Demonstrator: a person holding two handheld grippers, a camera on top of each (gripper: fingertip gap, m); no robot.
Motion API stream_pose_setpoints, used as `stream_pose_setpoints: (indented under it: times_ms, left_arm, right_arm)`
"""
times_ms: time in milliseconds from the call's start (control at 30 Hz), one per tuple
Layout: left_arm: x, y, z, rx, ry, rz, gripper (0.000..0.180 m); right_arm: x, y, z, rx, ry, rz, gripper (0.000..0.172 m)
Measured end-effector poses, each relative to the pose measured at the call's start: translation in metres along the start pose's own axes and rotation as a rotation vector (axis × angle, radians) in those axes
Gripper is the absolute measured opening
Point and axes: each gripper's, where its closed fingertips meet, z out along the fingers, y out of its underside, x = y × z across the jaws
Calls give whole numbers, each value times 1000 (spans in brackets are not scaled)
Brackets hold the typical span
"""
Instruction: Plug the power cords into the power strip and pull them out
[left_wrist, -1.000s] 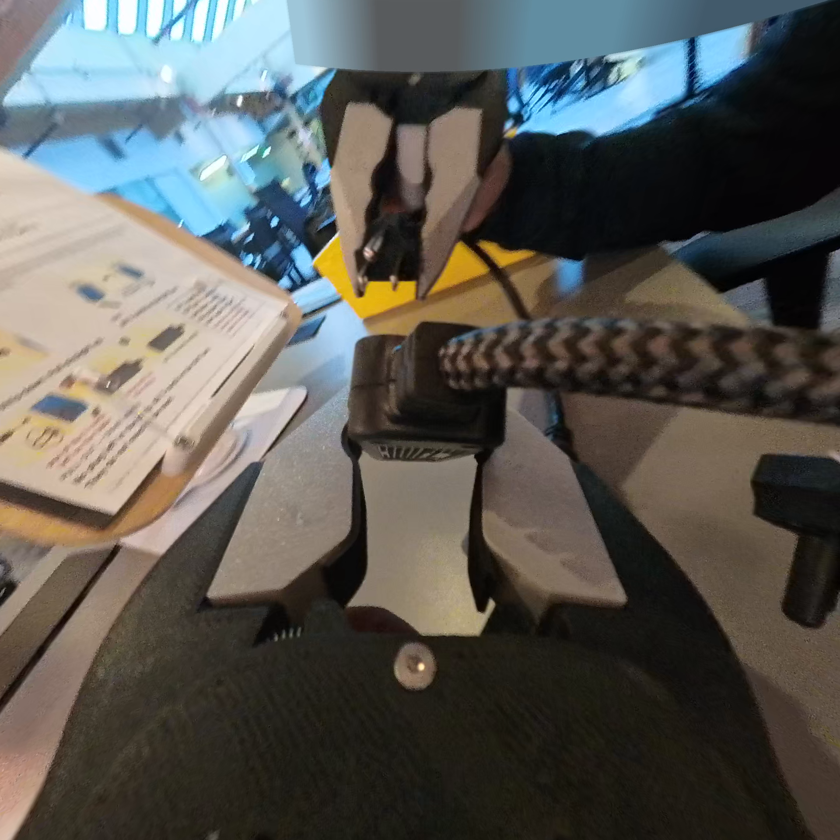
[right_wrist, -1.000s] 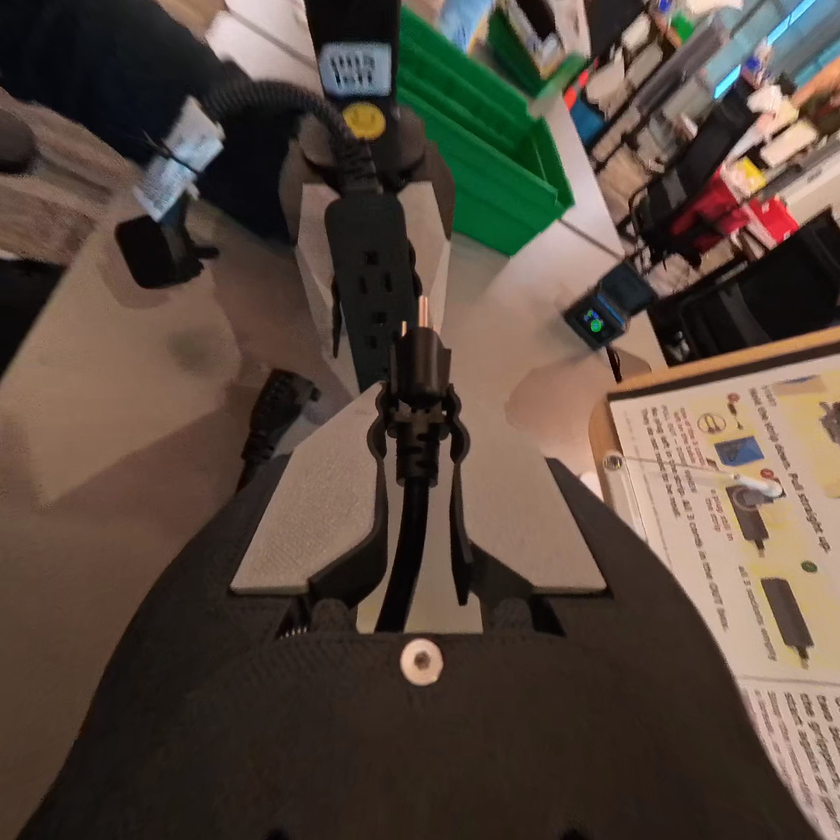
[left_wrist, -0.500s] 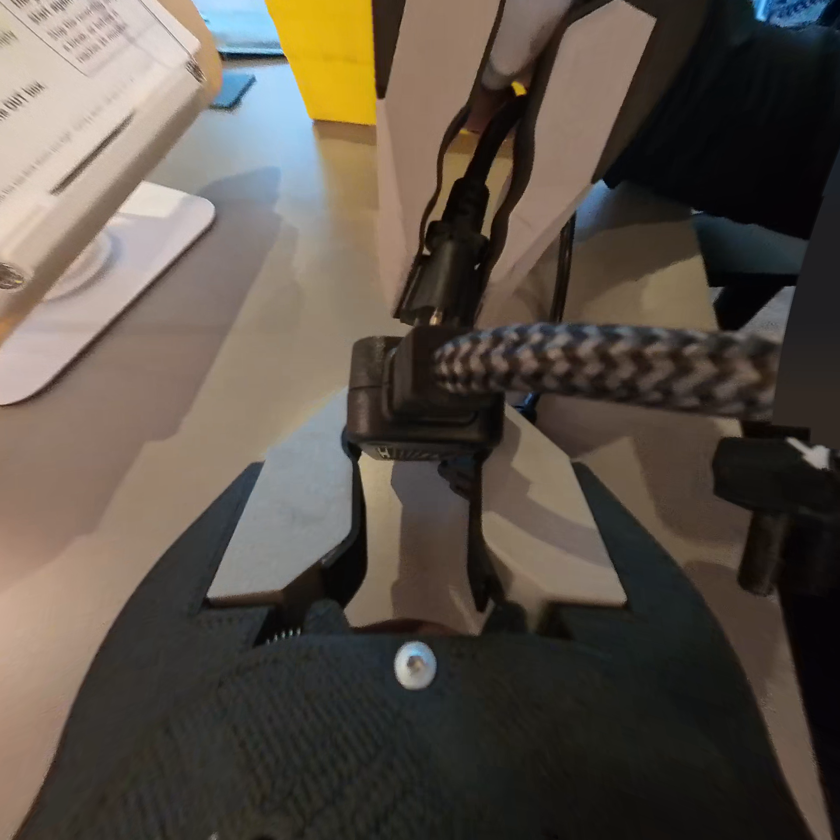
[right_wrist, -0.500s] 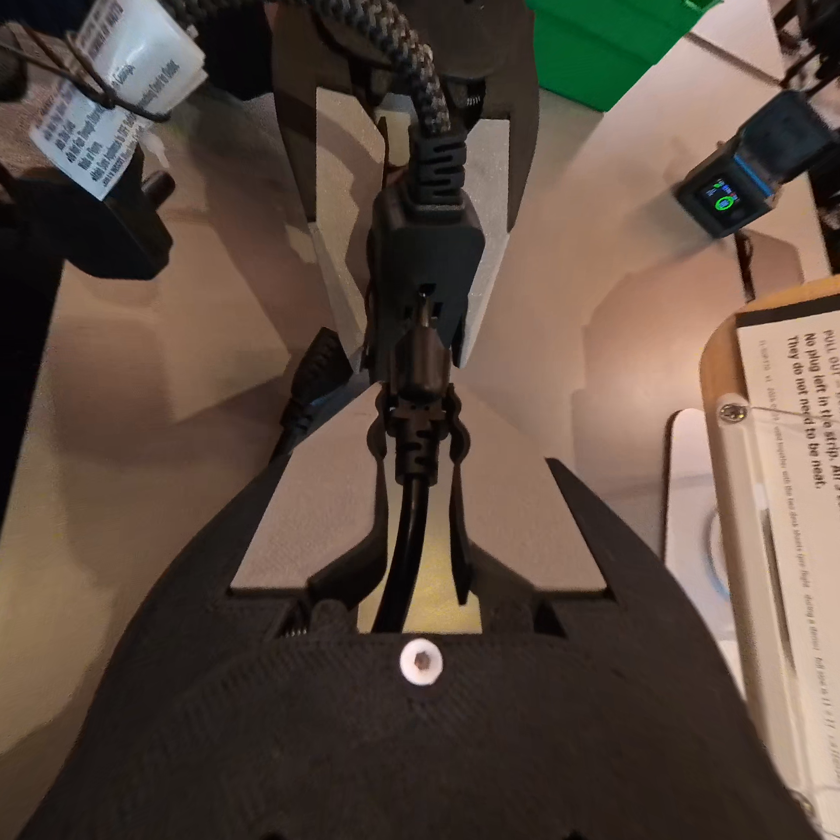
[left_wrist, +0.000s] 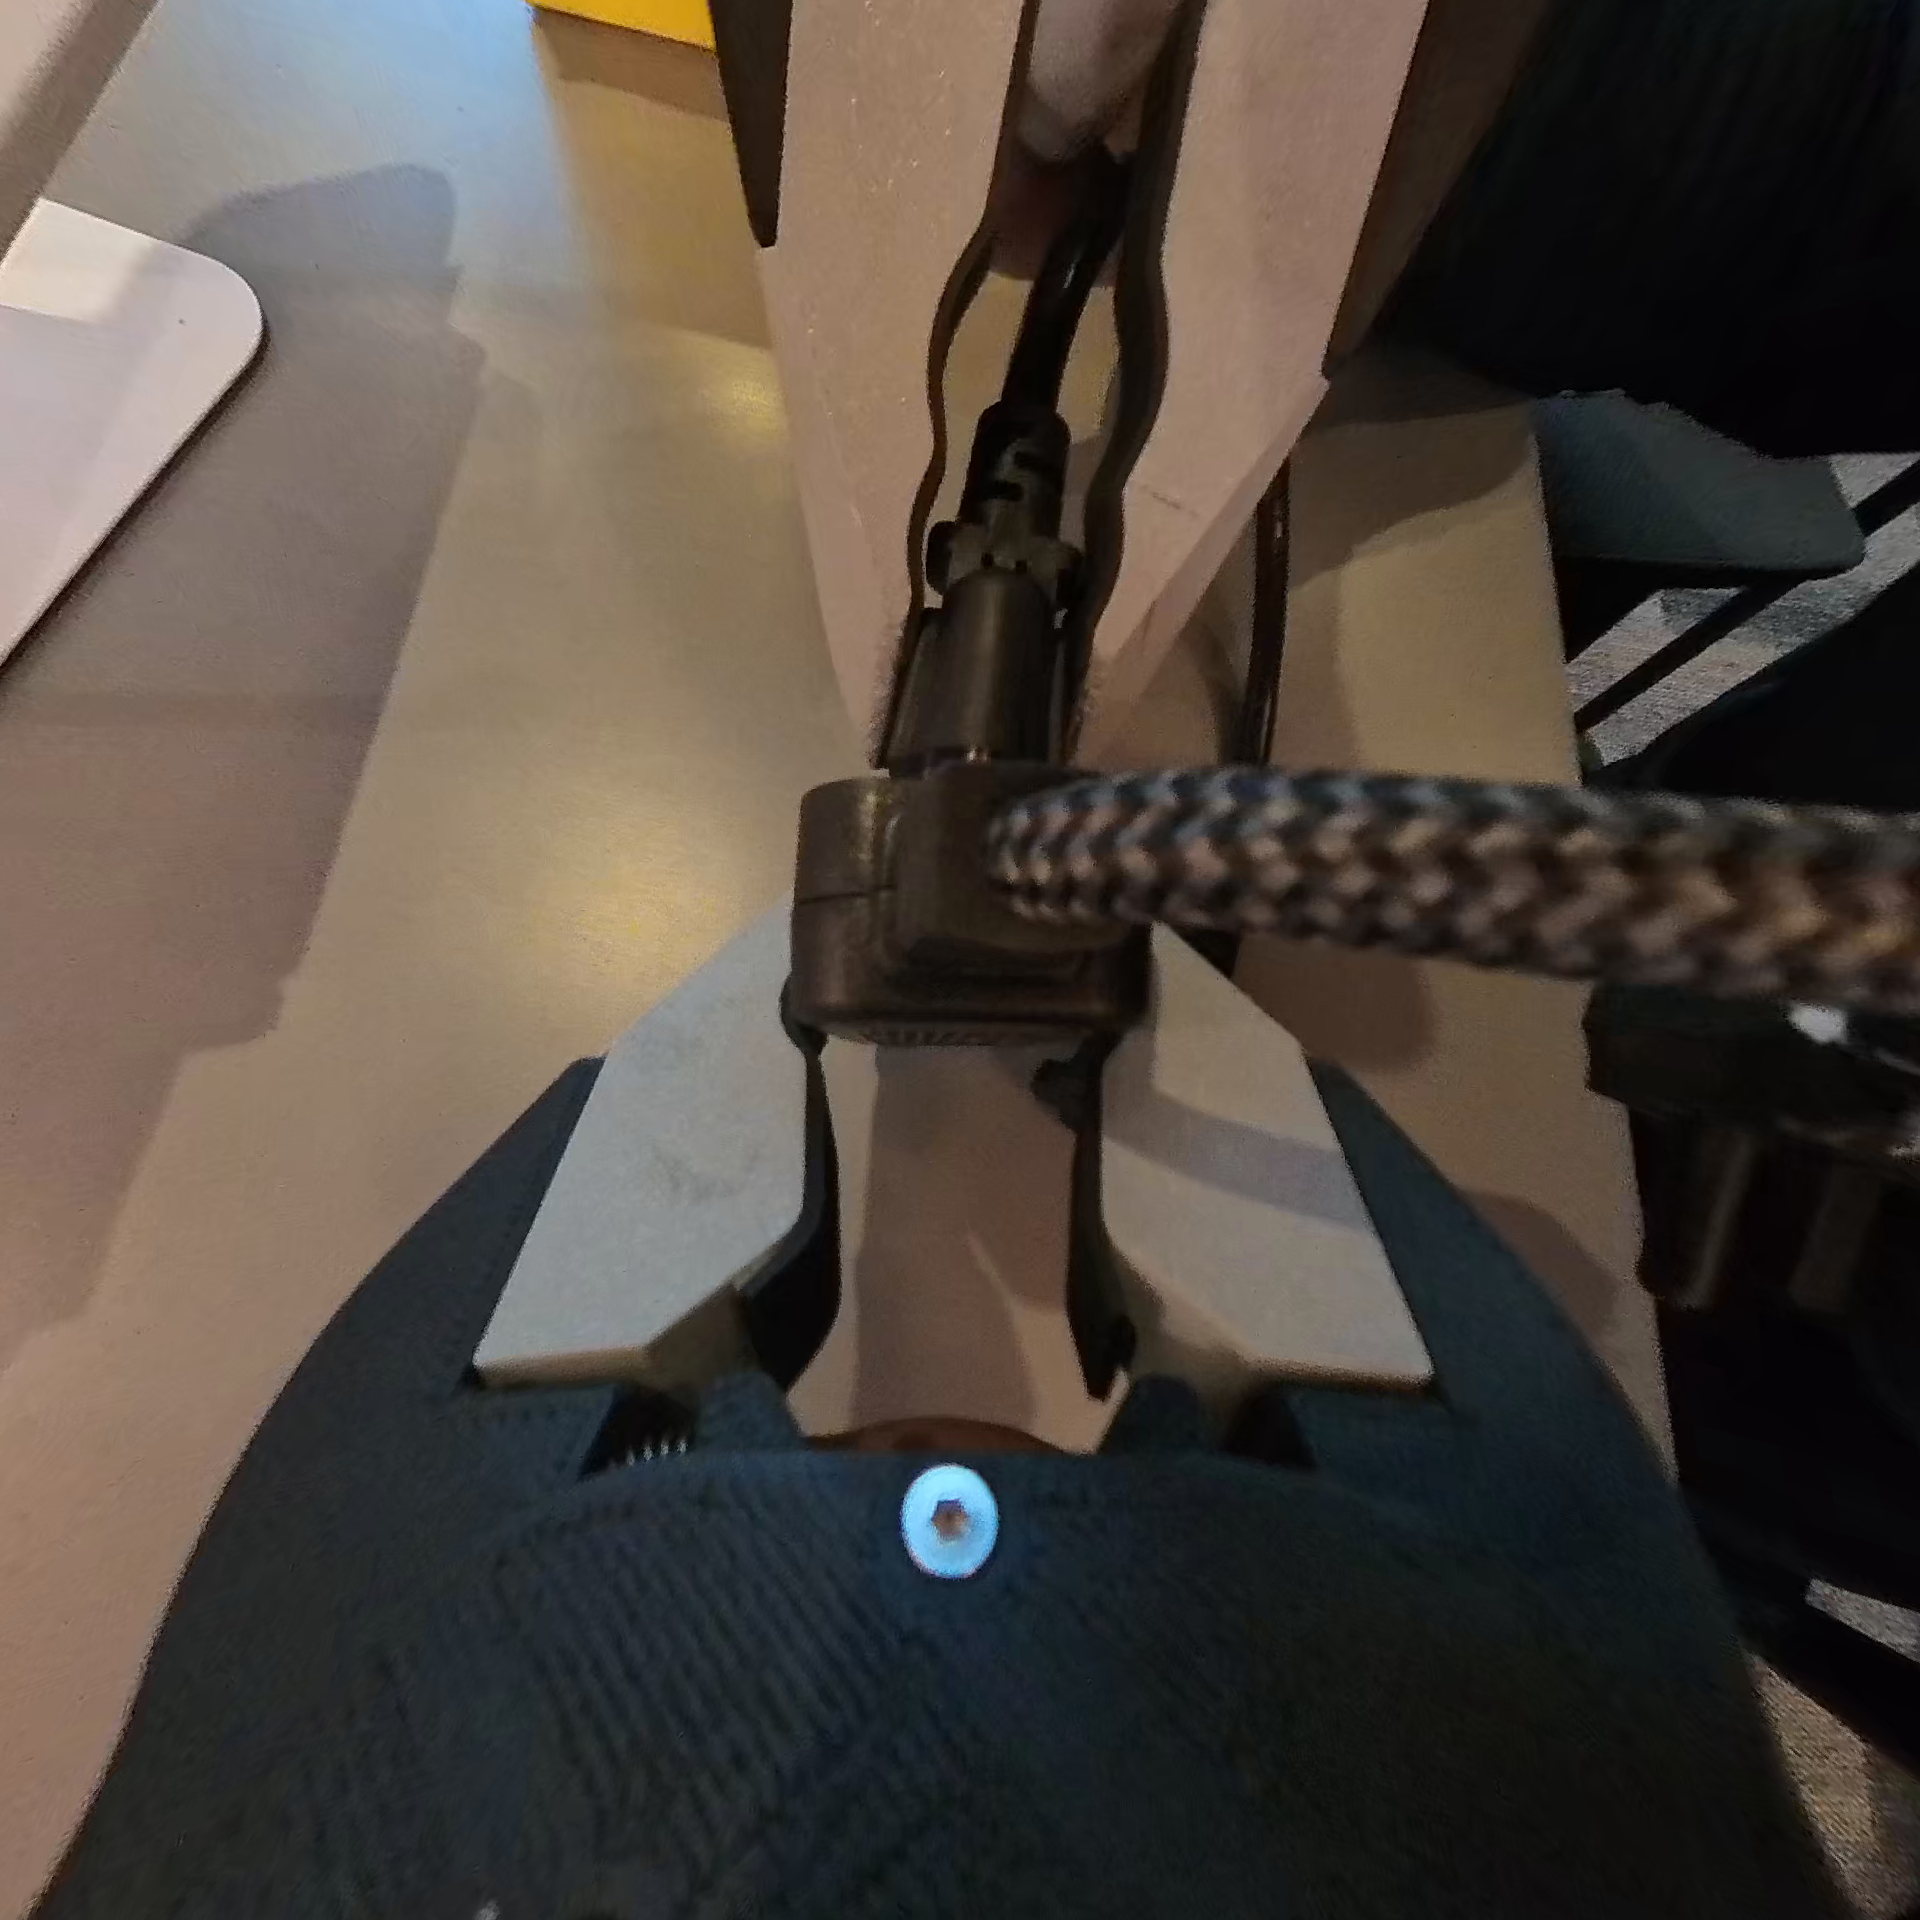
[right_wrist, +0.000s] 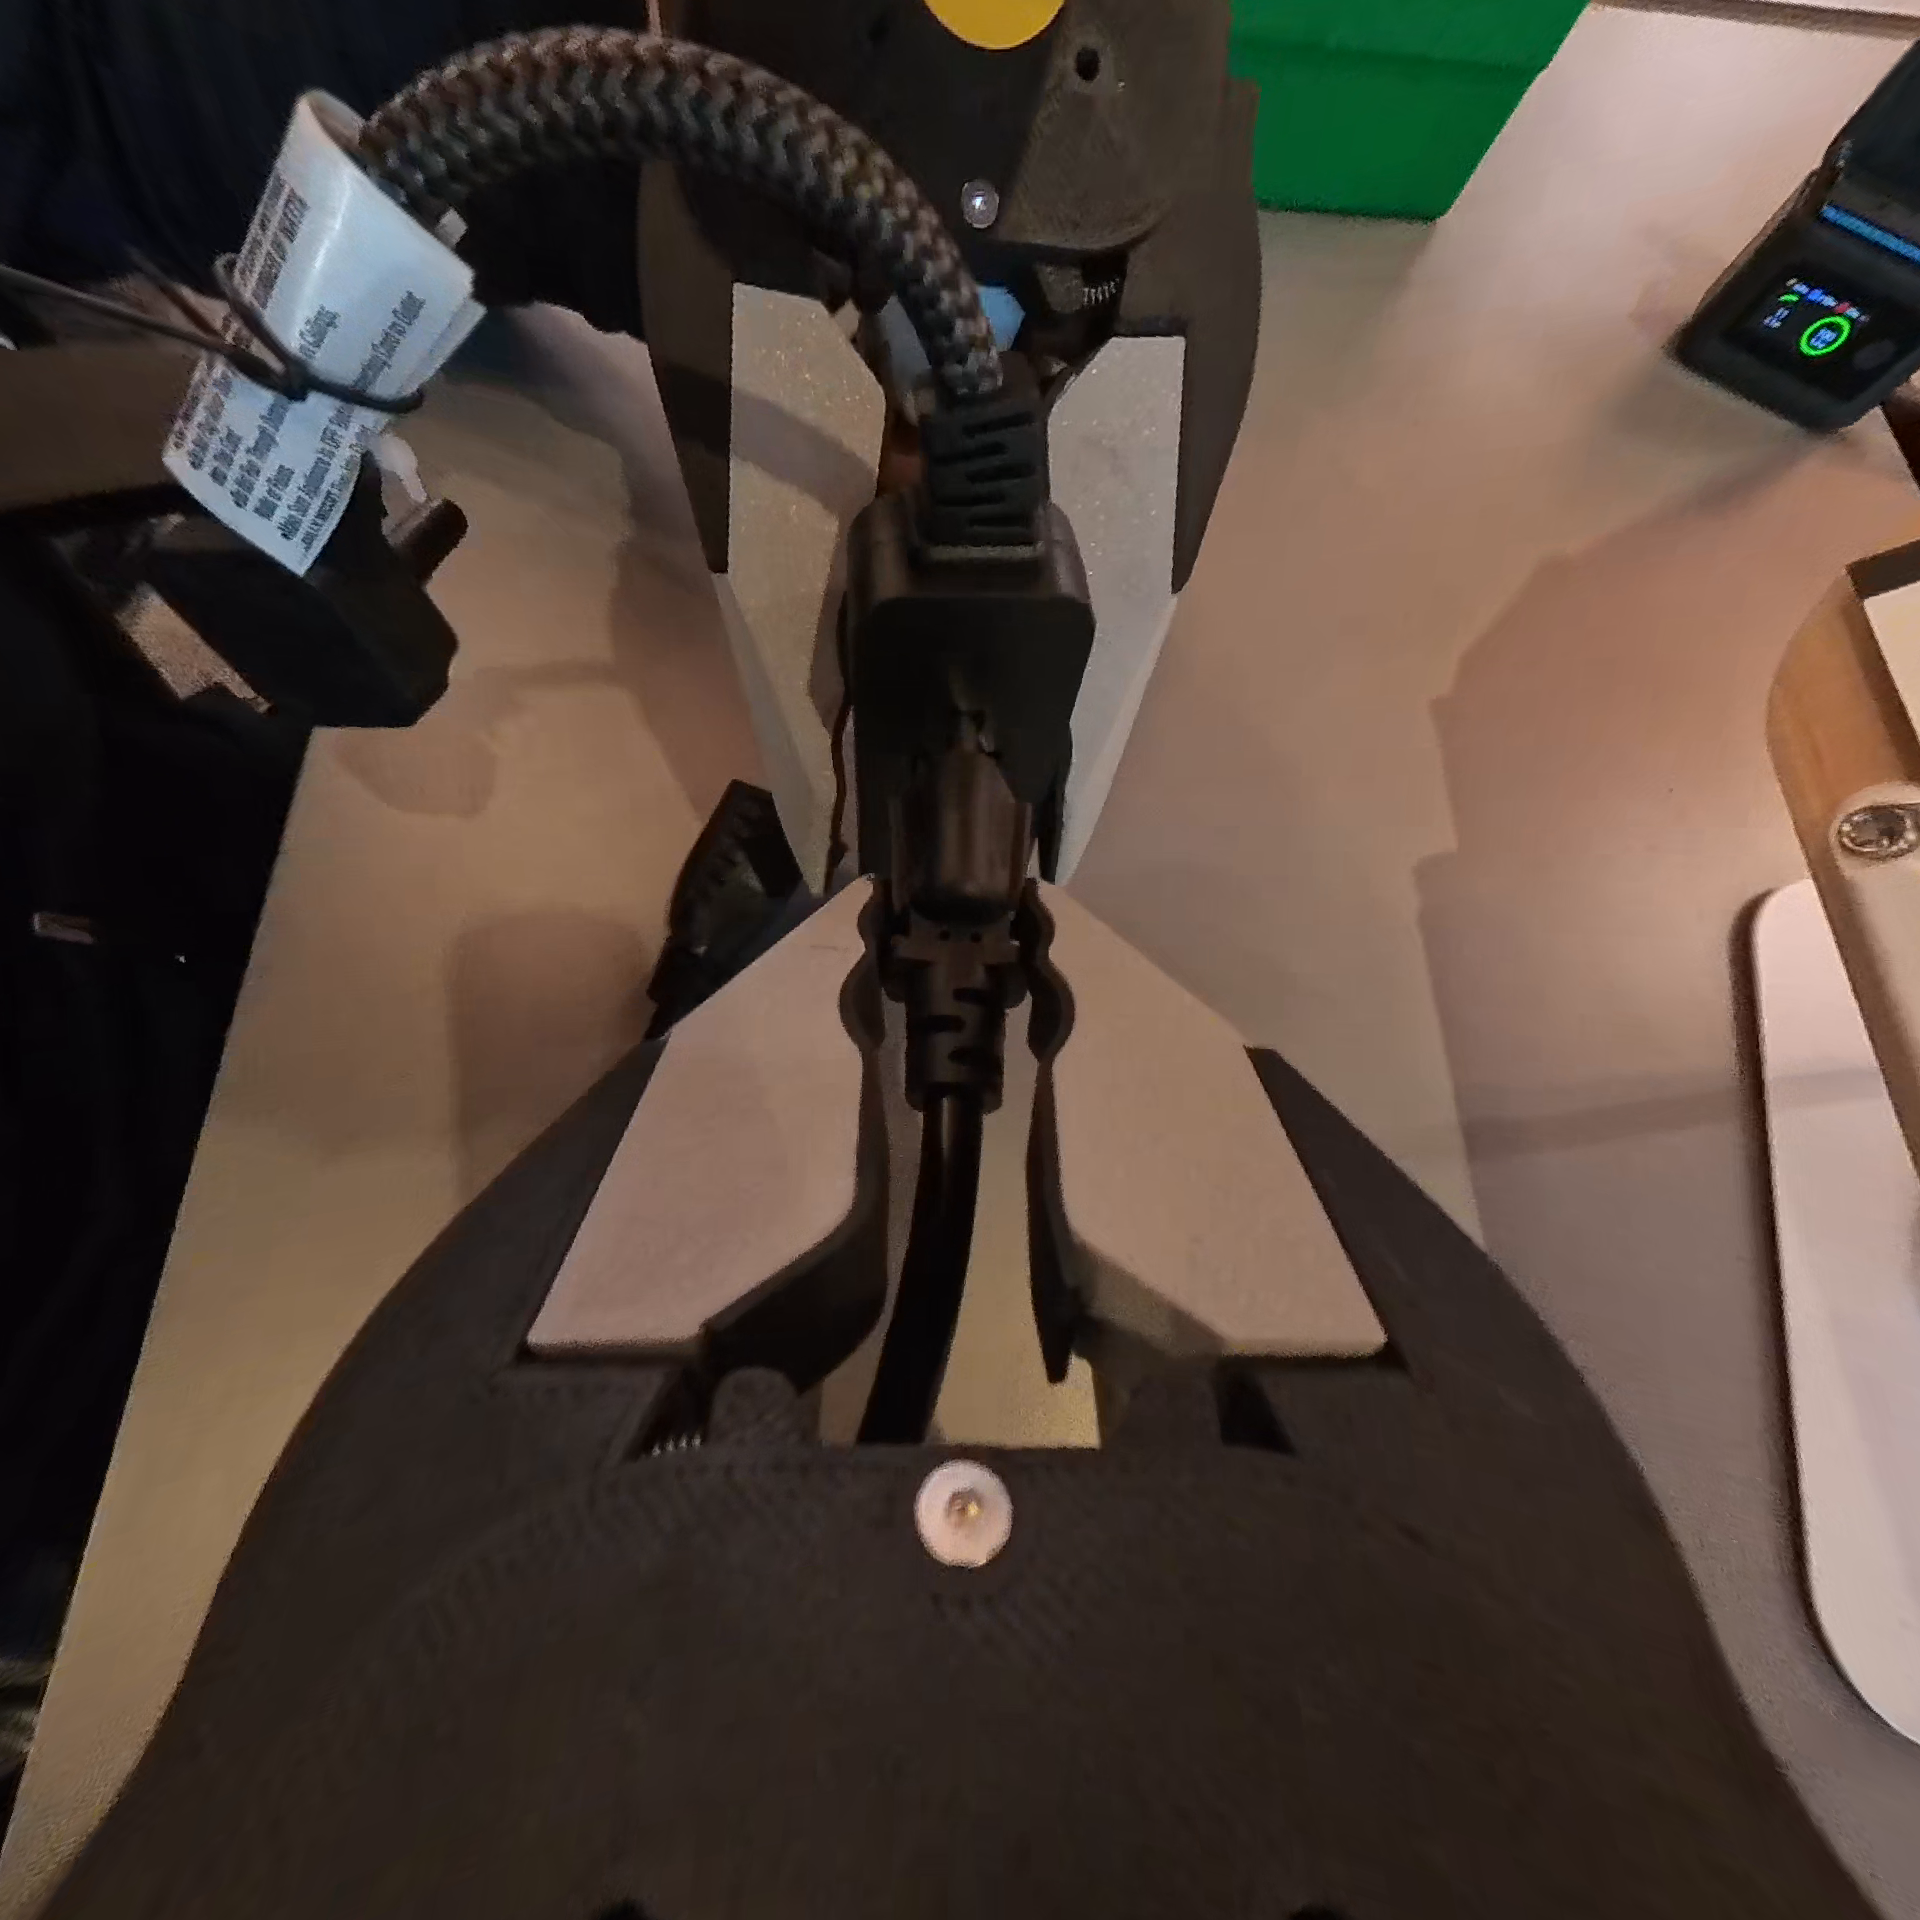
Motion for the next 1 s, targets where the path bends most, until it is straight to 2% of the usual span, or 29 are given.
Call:
stream_pose_setpoints:
  times_ms: [267, 400, 467, 567, 667, 767, 867, 1000]
  left_arm:
    - [1, 12, 5, -98, 1, 72, 45]
    - [6, 10, 10, -162, 9, 123, 46]
    - [5, 7, 14, -177, -17, 156, 47]
    - [-3, -7, 14, -82, -41, 77, 47]
    - [0, -31, 2, 121, 14, -22, 53]
    - [-3, -41, -14, 276, -19, 6, 47]
    - [-3, -37, -14, 327, -29, 42, 47]
    - [-8, -17, -9, 261, -58, 123, 47]
  right_arm:
    - [-2, 4, 5, -39, 42, -66, 20]
    - [-5, 15, -5, -222, 122, -174, 21]
    - [-5, 17, -11, -219, 132, -167, 21]
    - [2, 17, -15, -152, 124, -96, 21]
    - [6, 20, -16, -123, 124, -99, 21]
    - [8, 21, -16, -80, 108, -84, 21]
    - [5, 20, -14, -31, 52, -48, 21]
    - [8, 10, -20, 80, -2, 24, 21]
